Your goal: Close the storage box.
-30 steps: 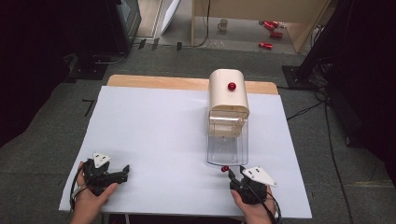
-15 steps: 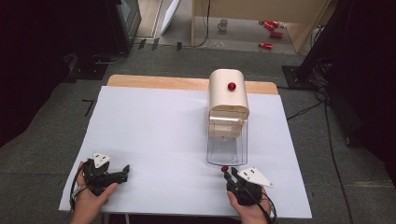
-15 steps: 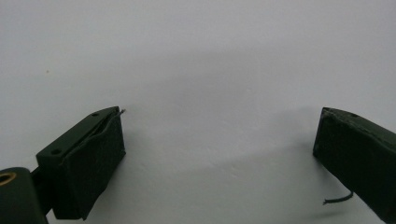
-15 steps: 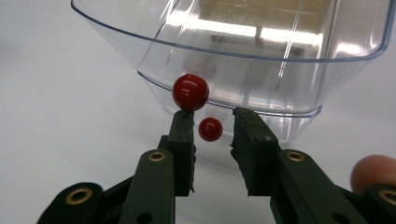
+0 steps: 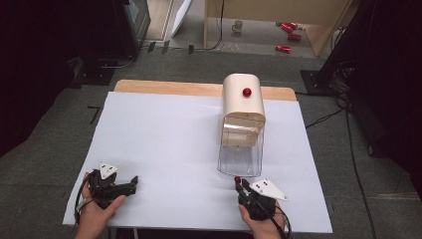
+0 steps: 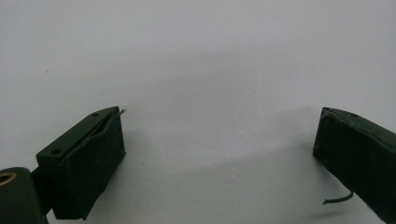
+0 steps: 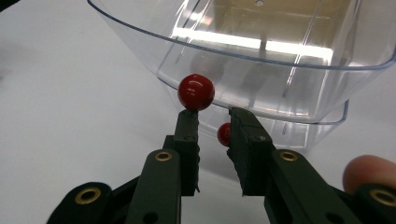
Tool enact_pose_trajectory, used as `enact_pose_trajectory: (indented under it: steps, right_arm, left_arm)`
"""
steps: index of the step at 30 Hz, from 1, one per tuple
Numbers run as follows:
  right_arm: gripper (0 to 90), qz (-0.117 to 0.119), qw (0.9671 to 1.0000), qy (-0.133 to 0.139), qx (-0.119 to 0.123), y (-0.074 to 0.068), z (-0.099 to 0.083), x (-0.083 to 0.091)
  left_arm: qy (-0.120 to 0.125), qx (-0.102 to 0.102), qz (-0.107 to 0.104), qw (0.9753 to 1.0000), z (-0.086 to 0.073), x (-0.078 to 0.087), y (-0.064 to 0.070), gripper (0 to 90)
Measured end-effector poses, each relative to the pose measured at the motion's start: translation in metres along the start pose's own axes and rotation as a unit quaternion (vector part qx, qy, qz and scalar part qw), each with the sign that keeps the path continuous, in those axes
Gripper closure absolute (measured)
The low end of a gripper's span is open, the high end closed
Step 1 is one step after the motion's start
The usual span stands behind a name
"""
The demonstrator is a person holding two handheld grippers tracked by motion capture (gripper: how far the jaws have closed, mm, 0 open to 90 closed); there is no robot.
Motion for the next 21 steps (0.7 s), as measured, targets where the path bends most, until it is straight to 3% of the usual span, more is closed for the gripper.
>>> enact_pose_trajectory:
  steps: [21]
  right_arm:
    - [77.4,0.004,0.9999,0.01,-0.004,-0.0058,0.0024,0.0007]
  left_arm:
    - [0.0,0.0,0.0,1.0,0.0,0.0,0.0,2.0]
Point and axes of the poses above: each handheld gripper's, and its own axes: x roughly backward along the jaws, z roughly out of its top, y roughly to its right, the point moved 2 cm from there along -x, roughly forward along the jaws, and after that the axes turned 6 degrees about -z, right-handed, at the moved point
